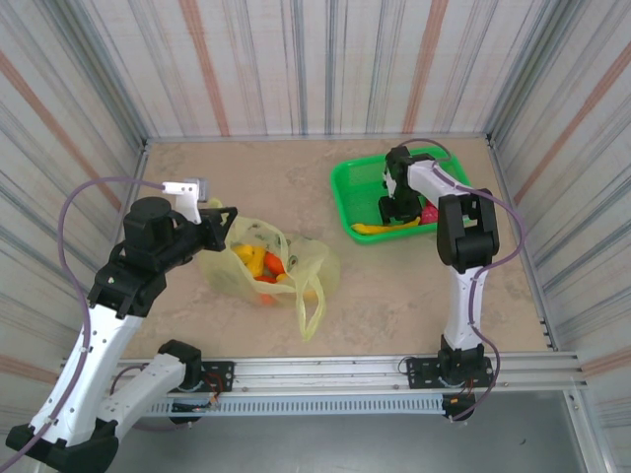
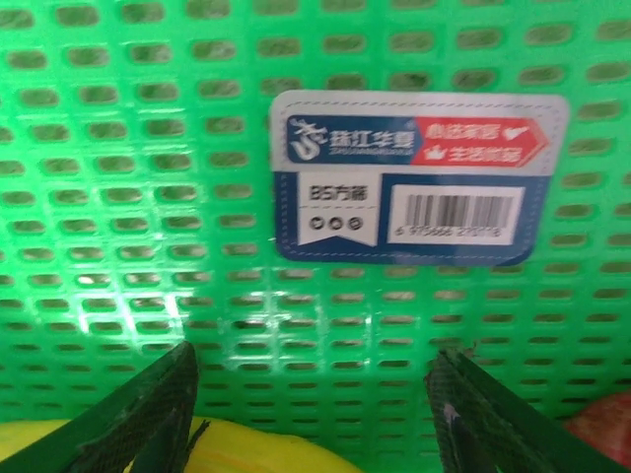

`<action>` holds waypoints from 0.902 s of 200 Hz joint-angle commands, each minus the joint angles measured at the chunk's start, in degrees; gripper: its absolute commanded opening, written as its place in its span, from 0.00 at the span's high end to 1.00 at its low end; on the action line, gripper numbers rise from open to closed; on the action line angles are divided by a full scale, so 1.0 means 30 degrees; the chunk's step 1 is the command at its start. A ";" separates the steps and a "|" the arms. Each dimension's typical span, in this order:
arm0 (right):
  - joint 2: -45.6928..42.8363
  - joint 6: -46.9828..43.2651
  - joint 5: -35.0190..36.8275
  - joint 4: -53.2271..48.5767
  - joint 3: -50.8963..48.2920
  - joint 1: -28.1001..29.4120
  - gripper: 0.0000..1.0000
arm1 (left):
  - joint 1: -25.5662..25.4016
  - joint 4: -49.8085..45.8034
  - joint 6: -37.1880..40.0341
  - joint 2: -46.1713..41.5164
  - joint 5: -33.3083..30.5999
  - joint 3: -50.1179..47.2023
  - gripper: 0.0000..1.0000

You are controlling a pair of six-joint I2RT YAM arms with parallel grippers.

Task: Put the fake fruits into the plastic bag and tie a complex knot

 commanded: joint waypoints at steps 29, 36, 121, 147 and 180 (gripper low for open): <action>-0.1650 0.6947 0.4553 -0.0732 0.2691 -0.0059 0.43 | -0.0141 0.0195 0.0295 0.0004 -0.0123 0.0242 1.00; -0.1793 0.8746 0.4924 -0.1630 0.3325 0.0031 0.44 | -0.0136 0.0220 0.0242 0.0010 -0.0103 0.0279 1.00; -0.2468 2.0934 0.0098 -0.5187 0.4546 0.1070 0.41 | -0.0136 0.0505 0.0236 0.0061 -0.0045 0.0148 1.00; -0.1649 2.2163 -0.1082 -0.5462 0.4355 0.1655 0.38 | -0.0136 0.0442 0.0353 0.0006 -0.0155 0.0169 1.00; -0.0365 2.2798 -0.1727 -0.6508 0.4294 0.1880 0.31 | -0.0136 0.0258 0.0470 -0.0112 -0.0286 0.0150 1.00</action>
